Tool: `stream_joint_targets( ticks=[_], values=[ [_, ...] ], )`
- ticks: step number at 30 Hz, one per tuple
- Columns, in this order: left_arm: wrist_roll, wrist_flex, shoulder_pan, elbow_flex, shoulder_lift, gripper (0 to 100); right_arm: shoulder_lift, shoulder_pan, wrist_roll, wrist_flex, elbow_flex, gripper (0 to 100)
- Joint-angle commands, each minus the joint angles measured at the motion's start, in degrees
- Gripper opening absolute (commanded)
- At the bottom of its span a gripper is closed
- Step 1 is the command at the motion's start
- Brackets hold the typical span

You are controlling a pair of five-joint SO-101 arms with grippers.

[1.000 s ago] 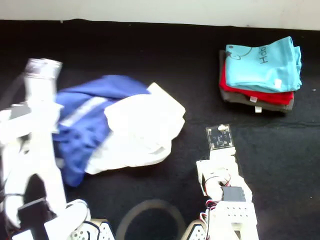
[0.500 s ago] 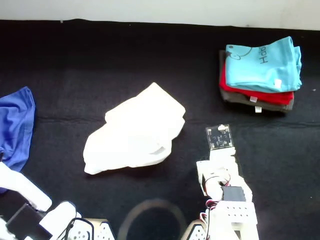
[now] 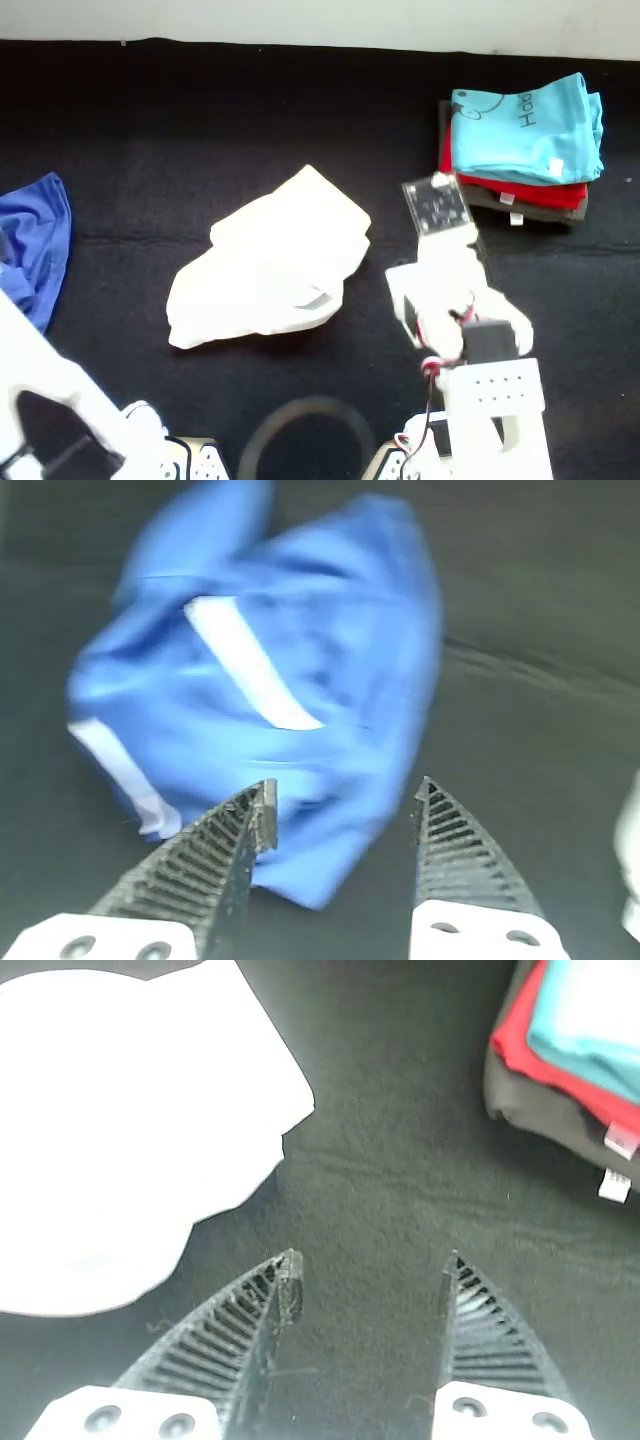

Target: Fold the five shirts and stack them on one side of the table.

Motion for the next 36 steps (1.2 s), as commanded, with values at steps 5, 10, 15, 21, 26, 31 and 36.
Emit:
stream_joint_targets(
  ticks=[5, 10, 15, 21, 26, 31, 36],
  values=[
    [9.58, 6.15, 30.90, 4.70, -1.36, 22, 7.16, -3.82, -0.44, 0.31, -9.36, 22.1],
    [15.74, -5.54, 41.45, 14.29, 5.93, 22, 5.23, -3.82, -0.18, 5.41, -9.71, 22.1],
    [20.66, -11.08, 46.11, 15.43, 13.85, 22, 0.13, -3.82, -0.09, 10.95, -9.27, 22.1],
    [21.45, -16.44, 48.92, 15.43, 19.65, 22, -3.91, -3.74, -0.09, 11.03, -6.29, 22.1],
    [21.45, -21.98, 48.57, 15.34, 26.51, 20, -4.35, -3.74, -0.09, 11.21, -4.00, 22.1],
    [21.71, -19.08, 47.60, 9.10, 27.03, 3, -4.09, -3.74, -0.09, 10.07, -0.31, 22.1],
    [21.54, -8.35, 43.12, -6.99, 19.74, 1, -4.00, -3.74, -0.09, 2.42, 7.87, 22.1]
  ],
)
